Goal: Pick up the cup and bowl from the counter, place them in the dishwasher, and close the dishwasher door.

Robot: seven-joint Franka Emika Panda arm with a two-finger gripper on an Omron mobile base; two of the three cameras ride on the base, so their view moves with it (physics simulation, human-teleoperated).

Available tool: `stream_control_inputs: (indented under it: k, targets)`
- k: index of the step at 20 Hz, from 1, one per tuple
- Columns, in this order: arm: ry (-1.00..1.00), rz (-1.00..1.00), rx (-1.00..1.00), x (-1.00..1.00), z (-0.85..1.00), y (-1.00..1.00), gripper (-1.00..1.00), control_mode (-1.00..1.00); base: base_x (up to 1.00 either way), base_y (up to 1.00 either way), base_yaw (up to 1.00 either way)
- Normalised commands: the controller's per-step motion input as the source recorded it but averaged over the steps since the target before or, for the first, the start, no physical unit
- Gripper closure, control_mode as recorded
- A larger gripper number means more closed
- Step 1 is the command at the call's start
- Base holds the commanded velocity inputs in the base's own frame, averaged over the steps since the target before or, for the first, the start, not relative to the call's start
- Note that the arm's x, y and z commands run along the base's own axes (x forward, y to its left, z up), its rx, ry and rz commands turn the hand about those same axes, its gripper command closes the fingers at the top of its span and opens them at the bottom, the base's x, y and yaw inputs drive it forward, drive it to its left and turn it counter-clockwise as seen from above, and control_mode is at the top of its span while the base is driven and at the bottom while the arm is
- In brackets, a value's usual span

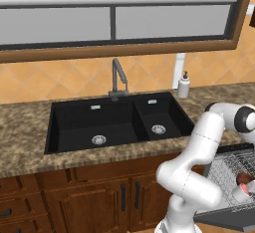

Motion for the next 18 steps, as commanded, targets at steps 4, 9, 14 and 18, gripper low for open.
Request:
stream_control_inputs:
  k: [4,9,14,18]
  targets:
    - [0.03,0.06,-0.02,-0.43,0.07,-0.17,-1.00,-1.00,0.00,0.00,0.00]
    - [0.06,0.06,-0.01,0.06,-0.44,-0.09,-1.00,-1.00,0.00,0.00,0.00]
    - [-0.02,0.00,0.00,0.01,-0.40,-0.08,-1.00,-1.00,0.00,0.00,0.00]
    - [-0.07,0.00,0.00,0.12,-0.37,-0.03,-1.00,-1.00,0.00,0.00,0.00]
